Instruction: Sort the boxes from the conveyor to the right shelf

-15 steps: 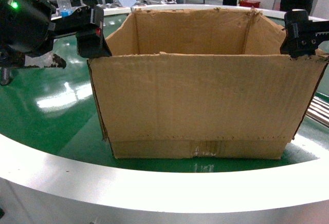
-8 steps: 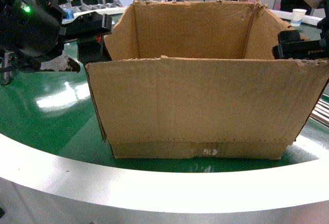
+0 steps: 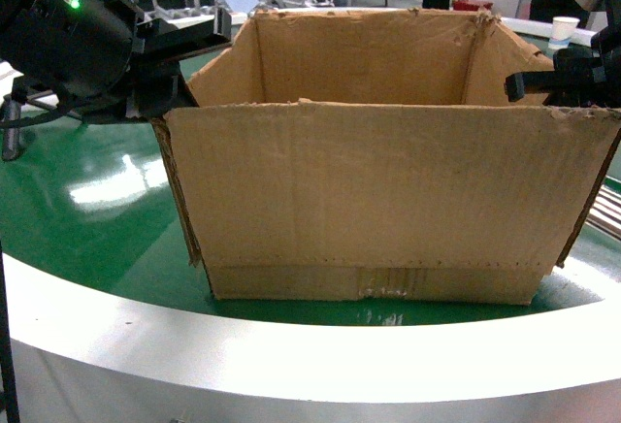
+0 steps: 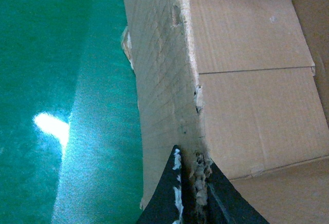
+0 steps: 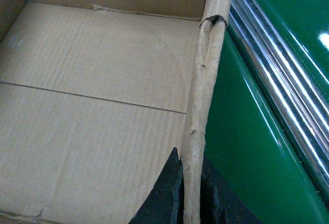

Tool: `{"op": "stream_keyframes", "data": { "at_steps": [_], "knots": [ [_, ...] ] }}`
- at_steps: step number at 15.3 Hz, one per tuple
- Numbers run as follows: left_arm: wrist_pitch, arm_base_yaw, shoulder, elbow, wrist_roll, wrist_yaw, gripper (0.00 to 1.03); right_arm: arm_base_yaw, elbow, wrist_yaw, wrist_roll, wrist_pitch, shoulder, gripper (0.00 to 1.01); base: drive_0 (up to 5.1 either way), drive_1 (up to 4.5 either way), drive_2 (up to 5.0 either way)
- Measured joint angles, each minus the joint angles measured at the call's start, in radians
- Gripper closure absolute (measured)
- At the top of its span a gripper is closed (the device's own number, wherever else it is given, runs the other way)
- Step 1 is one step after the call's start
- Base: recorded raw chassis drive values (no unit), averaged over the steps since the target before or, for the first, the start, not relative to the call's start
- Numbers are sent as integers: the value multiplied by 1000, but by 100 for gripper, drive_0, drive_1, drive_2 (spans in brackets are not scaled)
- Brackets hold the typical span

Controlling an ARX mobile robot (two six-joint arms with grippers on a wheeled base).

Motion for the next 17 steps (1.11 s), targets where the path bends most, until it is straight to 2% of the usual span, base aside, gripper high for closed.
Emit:
{"op": "stream_keyframes", "data": {
  "at_steps": [1, 3, 6, 8, 10, 12, 17],
  "knots": [
    [28, 0, -11, -15, 3, -19, 100, -8, -5, -7, 10, 19, 0, 96, 0, 0, 0],
    [60, 2, -25, -17, 10, -21, 100, -20, -5, -23, 32, 47, -14, 96, 0, 0, 0],
    [117, 2, -154, -44, -1, -7, 100, -32, -40, -31, 38, 119, -149, 97, 0, 0, 0],
    [153, -4, -266, -102, -16, -20, 100, -33, -85, -45, 42, 164, -255, 97, 0, 0, 0],
    [211, -33, -409, -240, -32, -66, 100, -53, -196, -84, 57, 211, -389, 97, 0, 0, 0],
    [291, -56, -469, -312, -30, -105, 100, -61, -269, -84, 56, 267, -453, 97, 0, 0, 0],
    [294, -58, -475, -312, -29, -109, 100, -65, -269, -87, 55, 269, -462, 97, 0, 0, 0]
  ]
}}
